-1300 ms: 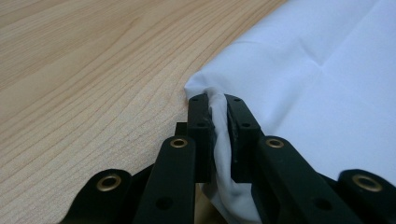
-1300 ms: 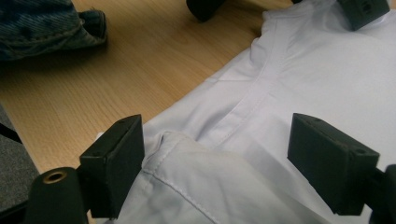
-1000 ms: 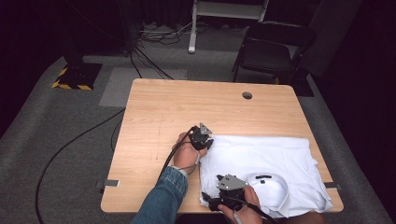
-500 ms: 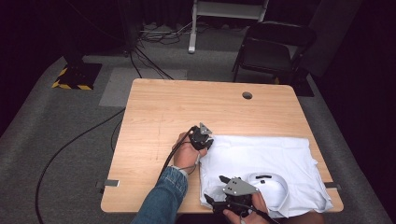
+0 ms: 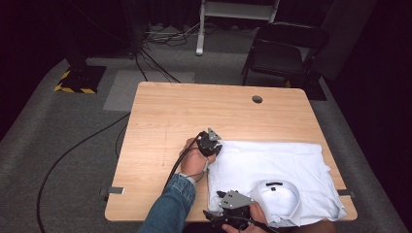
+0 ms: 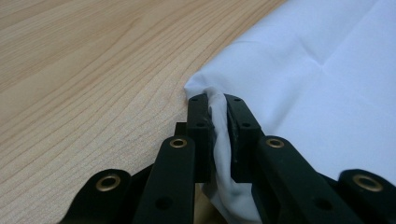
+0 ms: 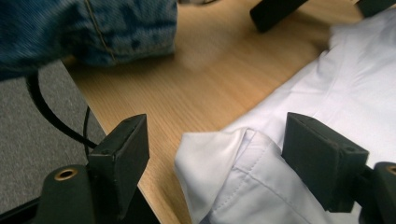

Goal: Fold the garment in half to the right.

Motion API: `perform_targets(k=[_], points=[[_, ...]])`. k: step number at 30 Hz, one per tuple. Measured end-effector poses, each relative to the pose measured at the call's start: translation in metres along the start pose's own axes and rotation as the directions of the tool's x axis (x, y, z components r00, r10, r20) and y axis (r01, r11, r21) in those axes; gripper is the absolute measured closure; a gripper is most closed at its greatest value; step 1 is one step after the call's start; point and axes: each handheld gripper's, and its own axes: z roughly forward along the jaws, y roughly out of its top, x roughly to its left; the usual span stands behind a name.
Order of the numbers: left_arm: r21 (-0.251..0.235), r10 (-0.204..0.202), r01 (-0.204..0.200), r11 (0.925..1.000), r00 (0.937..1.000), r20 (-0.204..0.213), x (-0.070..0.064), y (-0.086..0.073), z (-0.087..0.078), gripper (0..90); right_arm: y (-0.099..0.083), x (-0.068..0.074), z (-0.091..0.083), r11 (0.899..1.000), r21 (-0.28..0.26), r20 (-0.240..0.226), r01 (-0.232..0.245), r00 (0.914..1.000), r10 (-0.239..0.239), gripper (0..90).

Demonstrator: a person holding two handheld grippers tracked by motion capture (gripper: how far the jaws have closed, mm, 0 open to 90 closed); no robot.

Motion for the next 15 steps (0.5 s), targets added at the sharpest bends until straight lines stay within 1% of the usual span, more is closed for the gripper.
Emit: perform_targets(k=[3,6,7,8,9,11,12,13,15], points=[[0.0,-0.005,0.005,1.0,1.0,0.005,0.0,0.0,0.0,81.7,-0.004,0.001,0.009,0.999,0.033,-0.002,0.01,0.9999,-0.01,22.4],[-0.001,-0.003,0.003,1.0,1.0,0.005,0.0,0.0,0.0,81.3,-0.007,0.002,0.013,0.999,0.024,0.018,0.036,0.9992,-0.036,22.3],[0.0,-0.003,0.003,1.0,1.0,0.006,0.0,0.0,0.0,81.1,-0.007,0.002,0.014,0.999,0.016,0.018,0.029,0.9994,-0.029,23.1],[0.0,-0.004,0.004,1.0,1.0,0.008,0.001,0.0,0.0,81.0,-0.007,0.002,0.014,1.0,0.011,0.02,0.027,0.9994,-0.027,25.8],[0.0,-0.005,0.005,1.0,1.0,0.008,0.0,0.0,0.0,81.0,-0.008,0.001,0.014,1.0,0.002,0.028,0.025,0.9993,-0.025,29.7],[0.0,-0.004,0.004,1.0,1.0,0.007,0.0,0.0,0.0,81.0,-0.009,-0.002,0.012,1.0,-0.009,0.047,0.016,0.9988,-0.016,42.0],[0.001,-0.005,0.005,1.0,0.9999,0.009,0.001,0.0,0.0,81.0,-0.009,-0.004,0.011,1.0,-0.006,0.051,0.009,0.9987,-0.009,45.2],[0.001,-0.006,0.006,1.0,0.9999,0.011,0.001,0.0,0.0,81.0,-0.008,-0.005,0.011,1.0,-0.006,0.057,0.002,0.9984,-0.001,51.0],[0.0,-0.014,0.014,0.9999,0.9997,0.018,0.002,0.0,0.0,81.1,-0.008,-0.006,0.01,1.0,-0.003,0.088,0.002,0.9961,-0.002,64.2]])
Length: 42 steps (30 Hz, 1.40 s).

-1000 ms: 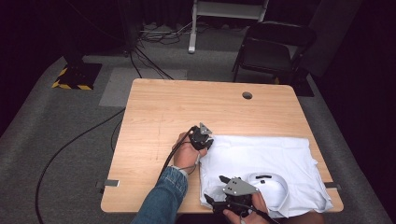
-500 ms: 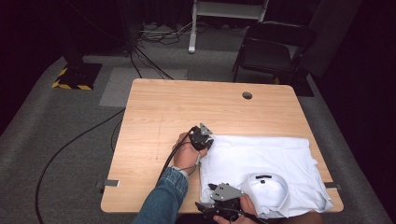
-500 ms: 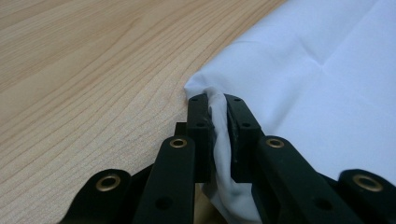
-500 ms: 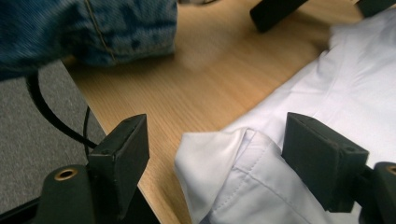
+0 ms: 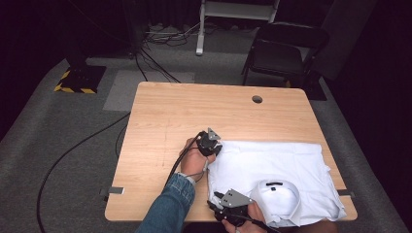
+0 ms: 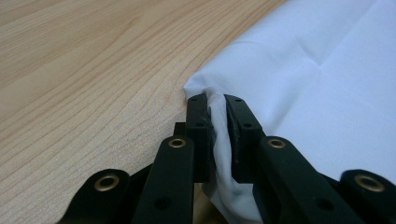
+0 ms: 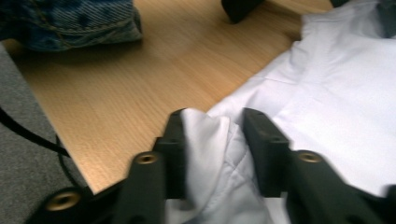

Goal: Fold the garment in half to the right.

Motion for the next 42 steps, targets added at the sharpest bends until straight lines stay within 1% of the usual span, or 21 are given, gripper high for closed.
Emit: perform_targets(k=[3,4,5,7,8,10,15,17,18,22,24,28,35,36,39,42], points=[[0.002,0.001,-0.001,1.0,1.0,0.008,0.001,0.0,0.0,81.6,0.0,-0.001,-0.001,1.0,0.004,0.026,-0.011,0.9996,0.011,77.1],[0.002,-0.001,0.001,1.0,0.9999,0.012,0.001,0.0,0.0,82.0,0.001,-0.002,-0.001,1.0,0.01,0.02,-0.019,0.9996,0.019,79.5],[0.002,-0.012,0.012,0.9999,0.9997,0.021,0.001,0.0,0.0,82.6,0.002,-0.002,-0.002,0.999,0.018,0.012,-0.036,0.9993,0.036,80.5],[-0.011,-0.024,0.025,0.9996,0.9993,0.03,0.002,0.0,-0.001,83.6,0.005,-0.005,-0.003,0.998,0.031,-0.002,-0.05,0.9988,0.05,81.9],[-0.018,-0.029,0.03,0.9994,0.999,0.034,0.002,0.001,-0.002,84.0,0.006,-0.005,-0.004,0.998,0.032,-0.005,-0.055,0.9985,0.055,82.1],[-0.031,-0.038,0.04,0.9987,0.9985,0.038,0.002,0.003,-0.005,84.5,0.009,-0.006,-0.01,0.999,0.014,-0.007,-0.048,0.9988,0.048,82.3],[-0.087,-0.043,0.048,0.9951,0.9974,0.059,0.002,0.017,-0.021,84.7,0.016,-0.008,-0.021,0.999,-0.02,-0.009,-0.05,0.9987,0.05,82.2],[-0.094,-0.044,0.05,0.9944,0.9972,0.06,0.002,0.018,-0.023,84.6,0.02,-0.008,-0.026,0.998,-0.032,-0.009,-0.049,0.9988,0.049,82.2],[-0.099,-0.047,0.053,0.9936,0.997,0.061,0.002,0.022,-0.03,84.5,0.022,-0.007,-0.029,0.998,-0.042,-0.009,-0.047,0.9989,0.046,82.2],[-0.128,-0.054,0.063,0.9899,0.9962,0.067,0.003,0.03,-0.042,84.5,0.03,-0.005,-0.038,0.997,-0.07,-0.008,-0.038,0.9993,0.037,82.1],[-0.133,-0.05,0.059,0.9893,0.9965,0.067,0.003,0.032,-0.045,84.5,0.032,-0.005,-0.039,0.996,-0.075,-0.011,-0.039,0.9992,0.038,82.2],[-0.152,-0.039,0.048,0.9872,0.9975,0.059,0.003,0.04,-0.056,84.4,0.04,-0.006,-0.045,0.994,-0.096,-0.021,-0.045,0.9988,0.043,82.1],[-0.171,-0.024,0.032,0.9847,0.9984,0.051,0.003,0.051,-0.071,84.2,0.051,-0.005,-0.055,0.991,-0.128,-0.018,-0.036,0.9993,0.034,82.1],[-0.177,-0.019,0.028,0.9837,0.9984,0.054,0.003,0.052,-0.073,84.1,0.053,-0.005,-0.057,0.991,-0.132,-0.019,-0.034,0.9993,0.032,82.1],[-0.199,-0.022,0.034,0.9795,0.9979,0.061,0.003,0.056,-0.078,84.1,0.057,-0.006,-0.062,0.989,-0.144,-0.017,-0.034,0.9993,0.032,82.1],[-0.21,-0.015,0.028,0.9772,0.9976,0.067,0.002,0.059,-0.083,84.1,0.06,-0.005,-0.066,0.987,-0.155,-0.02,-0.035,0.9993,0.032,82.1]])
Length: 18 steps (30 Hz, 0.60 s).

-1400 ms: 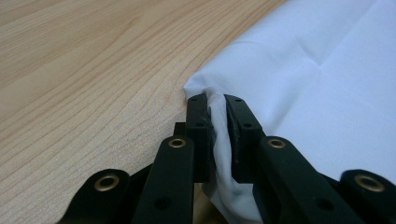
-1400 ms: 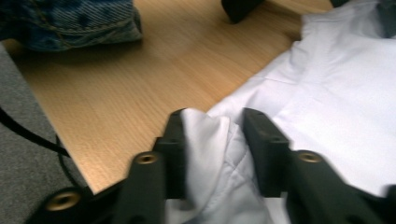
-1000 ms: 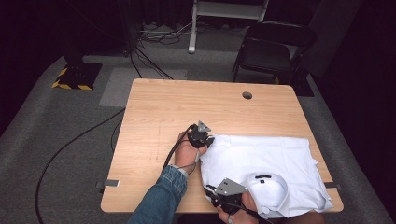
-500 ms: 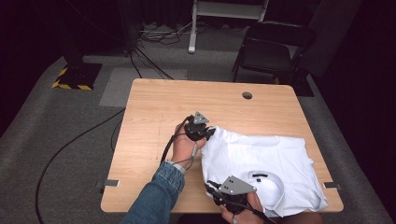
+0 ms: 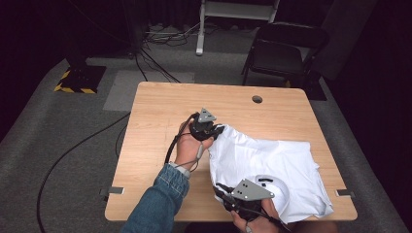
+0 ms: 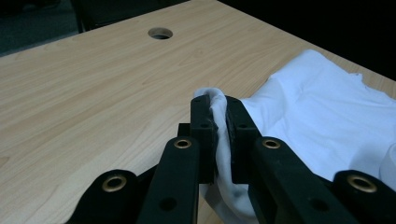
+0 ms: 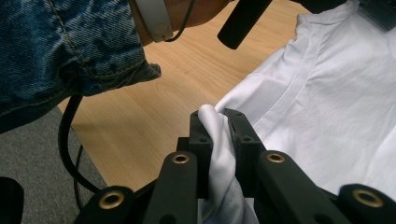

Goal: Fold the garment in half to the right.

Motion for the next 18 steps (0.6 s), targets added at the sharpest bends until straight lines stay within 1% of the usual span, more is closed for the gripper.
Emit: perform_targets(k=[3,6,12,14,18], points=[[-0.015,0.009,-0.008,0.9999,0.9999,0.01,-0.001,0.006,-0.004,84.2,0.004,0.001,-0.003,1.0,-0.01,0.0,0.005,1.0,-0.005,82.1],[-0.034,0.007,-0.007,0.9994,0.9998,0.018,-0.002,0.011,-0.007,84.2,0.009,0.001,-0.006,1.0,-0.019,-0.001,0.007,1.0,-0.007,82.1],[-0.045,0.029,-0.029,0.9986,0.9995,0.014,-0.003,0.02,-0.015,84.2,0.018,0.001,-0.009,0.999,-0.03,-0.005,0.013,0.9999,-0.013,82.1],[-0.057,0.024,-0.023,0.9981,0.9996,0.015,-0.003,0.022,-0.018,84.2,0.021,0.002,-0.01,0.999,-0.035,-0.005,0.018,0.9998,-0.018,82.1],[-0.061,0.033,-0.033,0.9976,0.9994,0.01,-0.002,0.028,-0.025,84.2,0.029,0.005,-0.012,0.999,-0.046,-0.005,0.029,0.9996,-0.029,82.1]])
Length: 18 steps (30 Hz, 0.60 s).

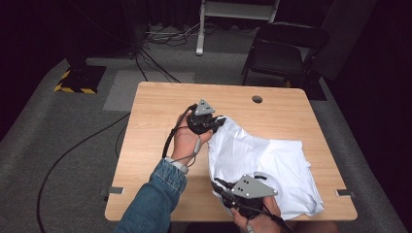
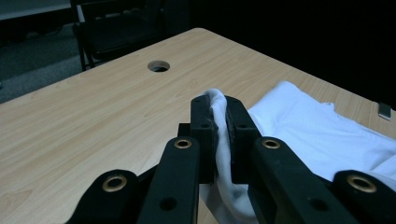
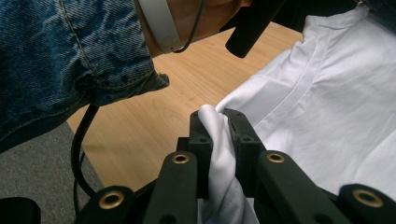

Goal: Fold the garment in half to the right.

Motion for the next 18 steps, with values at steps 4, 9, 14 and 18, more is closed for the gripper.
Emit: perform_targets(k=[4,9,14,18], points=[[-0.012,0.006,-0.006,0.9999,1.0,-0.001,0.0,0.008,-0.005,84.2,0.007,0.002,-0.001,1.0,-0.01,0.0,0.009,1.0,-0.009,82.0],[-0.015,0.021,-0.022,0.9996,0.9997,-0.007,0.0,0.016,-0.014,84.2,0.018,0.006,-0.001,0.999,-0.027,-0.004,0.023,0.9997,-0.023,82.0],[-0.027,0.023,-0.023,0.9994,0.9996,-0.015,0.001,0.02,-0.024,84.2,0.028,0.011,0.0,0.999,-0.041,-0.014,0.033,0.9993,-0.034,82.0],[-0.036,0.013,-0.013,0.9993,0.9997,-0.019,0.002,0.021,-0.027,84.2,0.032,0.014,0.001,0.998,-0.057,-0.022,0.036,0.999,-0.038,82.0]])
